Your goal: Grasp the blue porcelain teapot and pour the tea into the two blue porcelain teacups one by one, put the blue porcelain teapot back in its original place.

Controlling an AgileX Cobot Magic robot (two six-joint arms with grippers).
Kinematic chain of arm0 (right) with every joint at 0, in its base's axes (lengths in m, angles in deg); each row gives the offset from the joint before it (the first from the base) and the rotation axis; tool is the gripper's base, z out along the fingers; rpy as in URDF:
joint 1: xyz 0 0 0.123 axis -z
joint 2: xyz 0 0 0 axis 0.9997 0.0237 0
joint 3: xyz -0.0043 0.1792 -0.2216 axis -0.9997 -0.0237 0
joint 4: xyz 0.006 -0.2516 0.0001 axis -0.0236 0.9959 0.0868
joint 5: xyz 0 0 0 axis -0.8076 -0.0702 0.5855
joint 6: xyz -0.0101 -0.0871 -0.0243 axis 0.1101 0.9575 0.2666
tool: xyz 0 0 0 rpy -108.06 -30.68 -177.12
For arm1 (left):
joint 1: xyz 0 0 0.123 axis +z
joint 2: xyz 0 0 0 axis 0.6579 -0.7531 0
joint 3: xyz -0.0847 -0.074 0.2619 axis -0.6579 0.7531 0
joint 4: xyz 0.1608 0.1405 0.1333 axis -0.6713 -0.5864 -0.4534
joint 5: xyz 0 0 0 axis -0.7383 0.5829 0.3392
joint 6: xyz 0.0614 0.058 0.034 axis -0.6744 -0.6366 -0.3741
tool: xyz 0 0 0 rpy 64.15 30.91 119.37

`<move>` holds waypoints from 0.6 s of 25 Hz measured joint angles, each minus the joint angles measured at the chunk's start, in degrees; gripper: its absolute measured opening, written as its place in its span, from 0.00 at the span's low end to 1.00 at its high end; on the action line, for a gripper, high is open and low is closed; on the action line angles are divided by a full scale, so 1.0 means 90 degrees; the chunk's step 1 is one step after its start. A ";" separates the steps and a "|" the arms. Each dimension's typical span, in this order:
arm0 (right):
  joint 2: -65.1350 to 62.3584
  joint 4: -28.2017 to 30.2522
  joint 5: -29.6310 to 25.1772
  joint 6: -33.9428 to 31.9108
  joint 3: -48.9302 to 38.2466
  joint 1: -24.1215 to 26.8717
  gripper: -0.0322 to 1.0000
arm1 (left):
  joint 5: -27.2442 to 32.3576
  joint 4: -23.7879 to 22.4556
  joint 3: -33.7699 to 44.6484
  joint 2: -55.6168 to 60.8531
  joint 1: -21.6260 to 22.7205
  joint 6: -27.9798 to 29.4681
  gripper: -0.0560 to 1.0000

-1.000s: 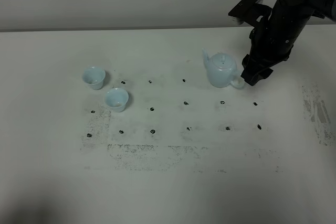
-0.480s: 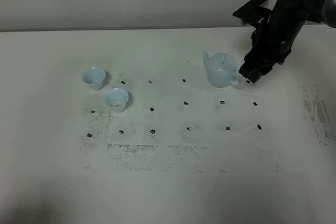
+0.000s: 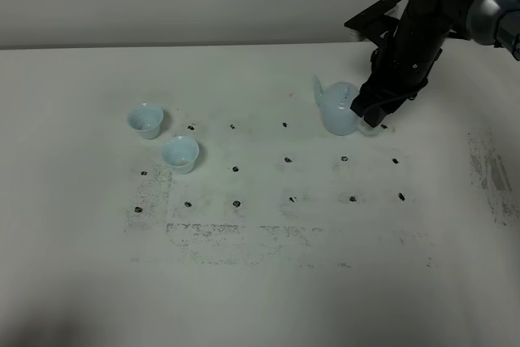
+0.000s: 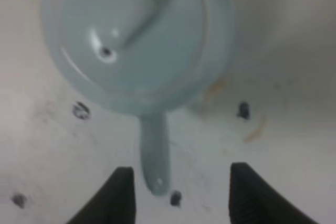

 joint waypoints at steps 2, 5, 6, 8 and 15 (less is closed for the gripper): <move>0.0007 -0.0046 -0.0006 0.0000 0.0000 -0.0023 0.41 | 0.0000 0.0000 0.0000 0.0000 0.0000 0.0000 0.63; 0.0007 -0.0080 -0.0006 0.0000 0.0000 -0.0023 0.41 | 0.0000 0.0000 0.0000 0.0000 0.0000 0.0000 0.63; 0.0007 -0.0080 -0.0006 0.0000 0.0000 -0.0028 0.41 | 0.0000 0.0000 0.0000 0.0000 0.0000 0.0000 0.63; 0.0007 -0.0080 -0.0006 0.0000 0.0000 -0.0049 0.41 | 0.0000 0.0000 0.0000 0.0000 0.0000 0.0000 0.63; 0.0102 -0.0116 -0.0006 0.0000 0.0002 -0.0160 0.41 | 0.0000 0.0000 0.0000 0.0000 0.0000 0.0000 0.63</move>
